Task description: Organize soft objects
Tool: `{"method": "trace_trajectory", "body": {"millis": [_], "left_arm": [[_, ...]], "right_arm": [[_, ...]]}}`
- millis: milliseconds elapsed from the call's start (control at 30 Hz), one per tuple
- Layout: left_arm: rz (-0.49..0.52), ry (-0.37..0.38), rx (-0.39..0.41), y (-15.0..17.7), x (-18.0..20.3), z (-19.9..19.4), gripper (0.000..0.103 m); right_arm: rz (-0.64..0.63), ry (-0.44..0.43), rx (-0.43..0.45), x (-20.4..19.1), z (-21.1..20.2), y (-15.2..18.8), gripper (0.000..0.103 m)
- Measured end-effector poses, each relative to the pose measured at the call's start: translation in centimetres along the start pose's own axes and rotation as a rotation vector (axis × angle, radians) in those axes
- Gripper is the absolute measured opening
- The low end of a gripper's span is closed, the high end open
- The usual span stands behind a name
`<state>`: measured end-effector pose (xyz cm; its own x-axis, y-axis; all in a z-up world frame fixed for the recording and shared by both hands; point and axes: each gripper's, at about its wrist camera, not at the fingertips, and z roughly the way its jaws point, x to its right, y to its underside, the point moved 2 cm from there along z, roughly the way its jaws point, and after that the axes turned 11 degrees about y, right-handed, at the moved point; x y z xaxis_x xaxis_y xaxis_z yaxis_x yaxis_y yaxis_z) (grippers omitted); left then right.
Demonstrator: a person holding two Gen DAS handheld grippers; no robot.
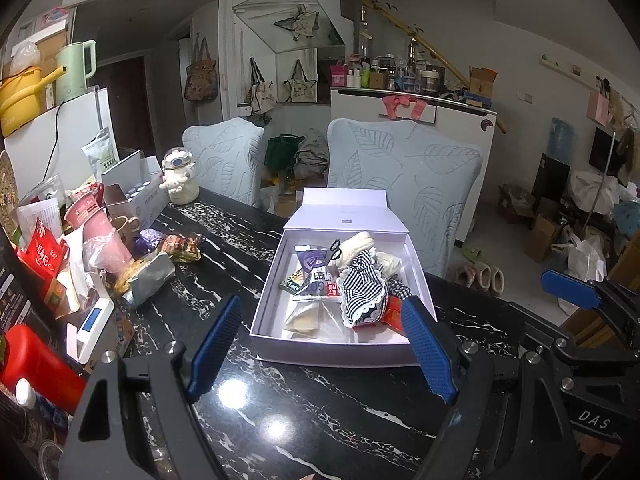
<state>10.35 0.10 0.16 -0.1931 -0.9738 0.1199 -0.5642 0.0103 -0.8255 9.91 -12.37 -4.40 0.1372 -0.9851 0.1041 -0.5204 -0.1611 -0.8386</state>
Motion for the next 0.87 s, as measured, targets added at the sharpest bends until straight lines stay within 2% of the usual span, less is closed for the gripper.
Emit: {"method": "trace_trajectory", "body": {"millis": [867], "left_arm": [[0.026, -0.016, -0.030, 0.64, 0.56, 0.94, 0.082]], "right_arm": [[0.009, 0.013, -0.013, 0.78, 0.24, 0.65, 0.070]]}}
